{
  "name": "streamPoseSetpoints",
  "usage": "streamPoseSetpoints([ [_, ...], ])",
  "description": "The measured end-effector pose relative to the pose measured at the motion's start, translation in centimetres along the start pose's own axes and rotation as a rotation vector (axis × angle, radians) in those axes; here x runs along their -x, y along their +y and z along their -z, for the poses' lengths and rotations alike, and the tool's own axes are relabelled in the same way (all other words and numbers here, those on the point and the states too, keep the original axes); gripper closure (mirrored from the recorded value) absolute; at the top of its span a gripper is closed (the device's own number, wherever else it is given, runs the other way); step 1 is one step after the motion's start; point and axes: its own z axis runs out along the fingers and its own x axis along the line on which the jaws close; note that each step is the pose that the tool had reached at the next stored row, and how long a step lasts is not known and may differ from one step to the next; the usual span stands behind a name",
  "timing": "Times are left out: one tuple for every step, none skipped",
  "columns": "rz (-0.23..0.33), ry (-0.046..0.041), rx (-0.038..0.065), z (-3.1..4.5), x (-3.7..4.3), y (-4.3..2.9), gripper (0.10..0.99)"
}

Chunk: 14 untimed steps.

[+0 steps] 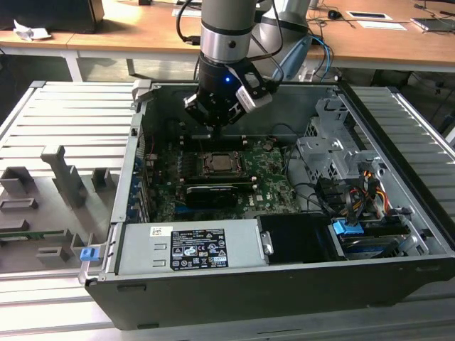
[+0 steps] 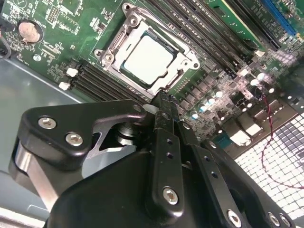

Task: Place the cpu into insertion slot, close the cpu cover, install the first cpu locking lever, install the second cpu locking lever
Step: 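Install the first cpu locking lever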

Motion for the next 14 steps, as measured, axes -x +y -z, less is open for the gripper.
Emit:
streamPoseSetpoints([
  [0.001, 0.0000, 0.000, 0.00, -0.01, 0.00, 0.980],
  [0.003, -0.0005, 0.001, 0.00, -0.03, 0.00, 0.980],
  [0.003, -0.0012, 0.002, -0.01, -0.12, 0.01, 0.980],
  [0.003, -0.0016, 0.003, -0.03, -0.29, 0.03, 0.980],
  [0.003, -0.0017, 0.003, -0.04, -0.45, 0.06, 0.980],
  [0.002, -0.0016, 0.003, -0.05, -0.64, 0.08, 0.980],
  [0.002, -0.0017, 0.004, -0.06, -0.84, 0.11, 0.980],
  [0.002, -0.0018, 0.004, -0.06, -0.95, 0.13, 0.980],
  [0.002, -0.0019, 0.004, -0.07, -1.00, 0.15, 0.980],
  [0.000, -0.0025, 0.004, -0.07, -1.03, 0.14, 0.980],
  [-0.014, -0.0032, 0.004, -0.07, -1.03, 0.14, 0.980],
  [-0.025, -0.0037, 0.004, -0.08, -1.03, 0.14, 0.980],
  [-0.028, -0.0039, 0.005, -0.08, -1.03, 0.14, 0.980],
  [-0.029, -0.0040, 0.005, -0.08, -1.03, 0.14, 0.980],
])
